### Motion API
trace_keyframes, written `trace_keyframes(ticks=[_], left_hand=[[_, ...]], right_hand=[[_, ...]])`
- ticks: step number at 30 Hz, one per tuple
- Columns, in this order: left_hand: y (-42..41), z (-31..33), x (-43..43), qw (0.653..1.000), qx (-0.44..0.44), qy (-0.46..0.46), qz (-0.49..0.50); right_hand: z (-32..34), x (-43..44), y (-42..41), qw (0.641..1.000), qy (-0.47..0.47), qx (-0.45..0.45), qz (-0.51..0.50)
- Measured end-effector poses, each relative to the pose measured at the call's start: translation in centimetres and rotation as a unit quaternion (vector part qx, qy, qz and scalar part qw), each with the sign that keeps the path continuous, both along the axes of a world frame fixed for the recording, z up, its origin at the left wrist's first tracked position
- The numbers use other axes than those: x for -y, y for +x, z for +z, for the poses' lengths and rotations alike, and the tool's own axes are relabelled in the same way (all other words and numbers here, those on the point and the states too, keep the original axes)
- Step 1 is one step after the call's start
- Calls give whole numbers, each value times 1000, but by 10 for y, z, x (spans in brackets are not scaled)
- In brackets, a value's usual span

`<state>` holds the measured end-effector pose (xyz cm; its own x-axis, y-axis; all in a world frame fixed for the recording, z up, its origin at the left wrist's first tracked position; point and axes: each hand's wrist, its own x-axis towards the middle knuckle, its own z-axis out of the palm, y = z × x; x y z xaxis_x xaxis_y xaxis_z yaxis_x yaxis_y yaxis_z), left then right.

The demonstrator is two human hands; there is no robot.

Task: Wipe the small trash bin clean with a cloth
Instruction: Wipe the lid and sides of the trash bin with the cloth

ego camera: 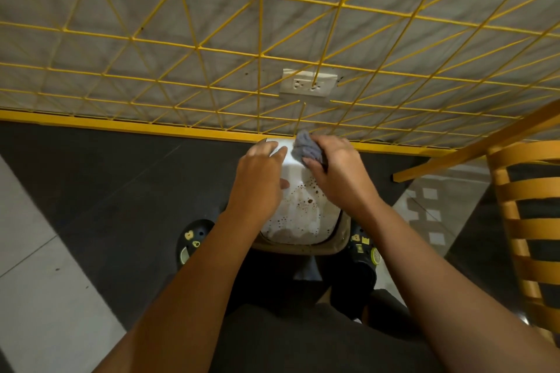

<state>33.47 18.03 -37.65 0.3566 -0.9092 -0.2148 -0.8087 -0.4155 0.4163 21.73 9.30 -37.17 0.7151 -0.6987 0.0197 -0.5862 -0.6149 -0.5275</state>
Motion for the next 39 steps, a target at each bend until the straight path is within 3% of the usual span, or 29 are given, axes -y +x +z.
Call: trace_keyframes(ticks=[2,9,17,19,21,22,28,34,39], left_hand=[[0,0,-1,1000,-6,-5,4],[0,-2,1,1000,-16,-5,12],[1,-2,-1,1000,-18,-11,12],[1,-2,-1,999,-25,-15,16],[2,-2,-1,999,-35,-16,20],[1,-2,-1,999,-38,-15,21],[0,-2,-1,999,-27,-12,20],[0,-2,-1,999,-30,-19,20],[3,-2,-1,998,-47,-20,24]], right_hand=[[2,-3,-11,1000,-11,-6,20],[3,22,-14,994,26,-24,-99],[3,0,-15,997,71,-8,-12],[7,8,-29,984,161,35,-72],[10,19,-39,948,262,89,-159],[9,24,-42,940,273,93,-184],[-9,16,-33,983,82,40,-161],[-10,-5,-38,998,-12,-22,-58],[-9,-7,-51,997,-16,-1,-79]])
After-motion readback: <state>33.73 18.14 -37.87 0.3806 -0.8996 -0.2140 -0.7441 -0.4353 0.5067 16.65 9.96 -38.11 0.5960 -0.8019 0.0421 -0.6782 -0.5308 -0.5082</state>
